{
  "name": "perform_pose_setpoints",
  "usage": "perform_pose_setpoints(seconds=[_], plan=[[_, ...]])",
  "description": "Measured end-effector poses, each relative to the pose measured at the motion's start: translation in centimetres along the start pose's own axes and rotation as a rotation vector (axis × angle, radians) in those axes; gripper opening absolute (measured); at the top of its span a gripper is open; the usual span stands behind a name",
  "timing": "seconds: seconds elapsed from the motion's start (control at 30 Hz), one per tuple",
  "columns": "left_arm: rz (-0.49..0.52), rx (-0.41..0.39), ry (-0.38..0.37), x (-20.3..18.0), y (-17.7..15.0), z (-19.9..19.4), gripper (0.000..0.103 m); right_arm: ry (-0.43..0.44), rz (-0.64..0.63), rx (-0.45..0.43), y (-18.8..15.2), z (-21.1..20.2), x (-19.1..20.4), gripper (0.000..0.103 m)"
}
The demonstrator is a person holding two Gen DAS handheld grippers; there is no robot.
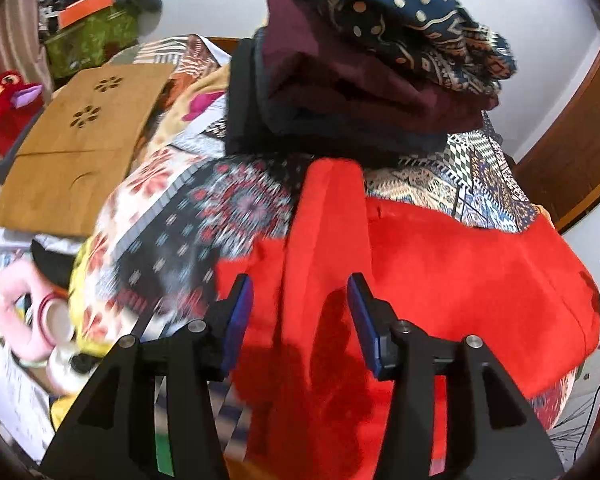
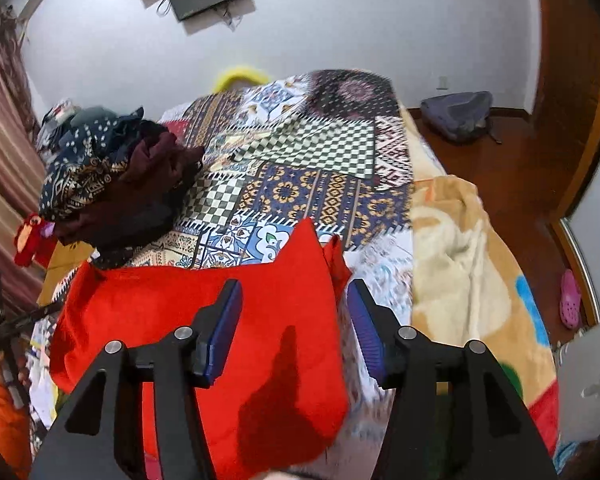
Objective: Fold large clothes
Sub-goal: 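Grasp the folded jacket edge with the left tool while the right tool pinches its corner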
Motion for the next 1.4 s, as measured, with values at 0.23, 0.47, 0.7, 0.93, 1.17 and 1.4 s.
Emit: perform_pose_setpoints(seconds=[0.23, 0.47, 0.7, 0.93, 1.17, 1.4], plan=[[-0.058, 0.129, -0.087, -2.3, 2.1, 6.3, 0.047, 0.022, 0.074, 0.166, -2.3, 5.8, -3.0, 0.049], [-0.06, 0.044, -0.112, -2.6, 3.5, 5.0, 0.002, 0.003, -0.032, 0.058, -0.5, 4.6, -1.4, 0.005], [-0.131, -0.147, -0.069, 0.3, 6.8, -1.3, 0.002, -0.05, -0.125, -0.072, 4.0, 2.8, 0.7, 0.004], [-0.15, -0.061, 0.091, 4.2, 5.6, 2.2, 0.002, -0.186, -0.086, -0.059, 4.9, 3.9, -2.6, 0.004], [-0.057, 0.007, 0.228, 4.5, 2.4, 3.5, 0.01, -0.141, -0.185, 0.036, 2.3, 3.2, 0.6, 0.006], [-0.053, -0.123, 0.166, 2.4, 3.3, -2.1, 0.053, 0.057, -0.159, 0.043, 0.2, 2.6, 6.6, 0.062]])
Point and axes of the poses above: each gripper's, at about its wrist camera, not at the fingertips, and z roughly the way its jaws point, x to its left, y to its top, the point moved 10 cm from there along z, roughly the way its jaws point, and after that the axes turned 11 degrees about y, right-handed, at the moved point
